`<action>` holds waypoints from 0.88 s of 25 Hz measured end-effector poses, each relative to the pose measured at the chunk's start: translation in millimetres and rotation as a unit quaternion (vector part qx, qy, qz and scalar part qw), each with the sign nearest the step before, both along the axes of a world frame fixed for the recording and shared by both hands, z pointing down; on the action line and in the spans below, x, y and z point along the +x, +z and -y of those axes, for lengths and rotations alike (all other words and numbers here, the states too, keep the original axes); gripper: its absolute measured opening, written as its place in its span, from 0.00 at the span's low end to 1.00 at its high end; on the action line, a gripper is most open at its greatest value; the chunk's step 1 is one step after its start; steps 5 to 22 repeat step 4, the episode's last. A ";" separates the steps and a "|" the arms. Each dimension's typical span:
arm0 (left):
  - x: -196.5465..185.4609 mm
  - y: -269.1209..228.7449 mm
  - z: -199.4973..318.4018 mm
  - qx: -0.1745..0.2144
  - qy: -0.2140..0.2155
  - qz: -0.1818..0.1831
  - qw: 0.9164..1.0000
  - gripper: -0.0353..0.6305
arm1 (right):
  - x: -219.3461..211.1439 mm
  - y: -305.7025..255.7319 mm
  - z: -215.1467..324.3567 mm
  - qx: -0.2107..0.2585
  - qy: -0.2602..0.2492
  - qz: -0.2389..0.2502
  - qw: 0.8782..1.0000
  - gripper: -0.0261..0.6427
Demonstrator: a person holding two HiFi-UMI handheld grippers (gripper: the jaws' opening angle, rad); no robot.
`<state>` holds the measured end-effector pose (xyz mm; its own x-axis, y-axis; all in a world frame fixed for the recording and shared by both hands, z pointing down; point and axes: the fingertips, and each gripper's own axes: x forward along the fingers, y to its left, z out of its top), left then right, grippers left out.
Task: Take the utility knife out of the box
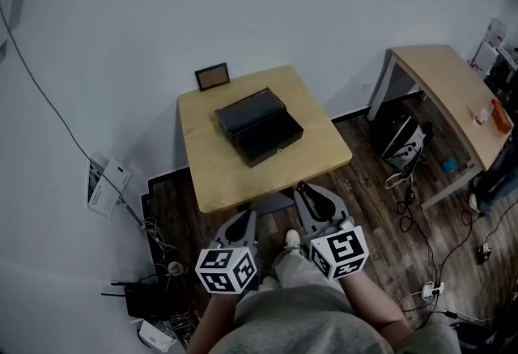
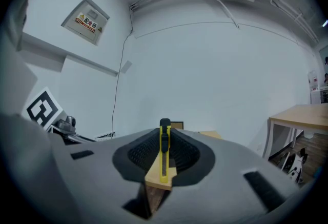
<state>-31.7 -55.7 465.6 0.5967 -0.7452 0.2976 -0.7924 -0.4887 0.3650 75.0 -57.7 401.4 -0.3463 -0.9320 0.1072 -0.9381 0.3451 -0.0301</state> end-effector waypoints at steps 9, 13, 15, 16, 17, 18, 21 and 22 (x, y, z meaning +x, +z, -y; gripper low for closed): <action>-0.4 0.1 1.3 -0.001 0.000 -0.001 1.000 0.06 | -0.4 -2.2 1.4 0.002 0.001 0.002 1.000 0.12; -0.4 0.1 1.3 -0.001 0.000 -0.001 1.000 0.06 | -0.4 -2.2 1.4 0.002 0.001 0.002 1.000 0.12; -0.4 0.1 1.3 -0.001 0.000 -0.001 1.000 0.06 | -0.4 -2.2 1.4 0.002 0.001 0.002 1.000 0.12; -0.4 0.1 1.3 -0.001 0.000 -0.001 1.000 0.06 | -0.4 -2.2 1.4 0.002 0.001 0.002 1.000 0.12; -0.4 0.1 1.3 -0.001 0.000 -0.001 1.000 0.06 | -0.4 -2.2 1.4 0.002 0.001 0.002 1.000 0.12; -0.4 0.1 1.3 -0.001 0.000 -0.001 1.000 0.06 | -0.4 -2.2 1.4 0.002 0.001 0.002 1.000 0.12; -0.4 0.1 1.3 -0.001 0.000 -0.001 1.000 0.06 | -0.4 -2.2 1.4 0.002 0.001 0.002 1.000 0.12; -0.4 0.1 1.3 -0.001 0.000 -0.001 1.000 0.06 | -0.4 -2.2 1.4 0.002 0.001 0.002 1.000 0.12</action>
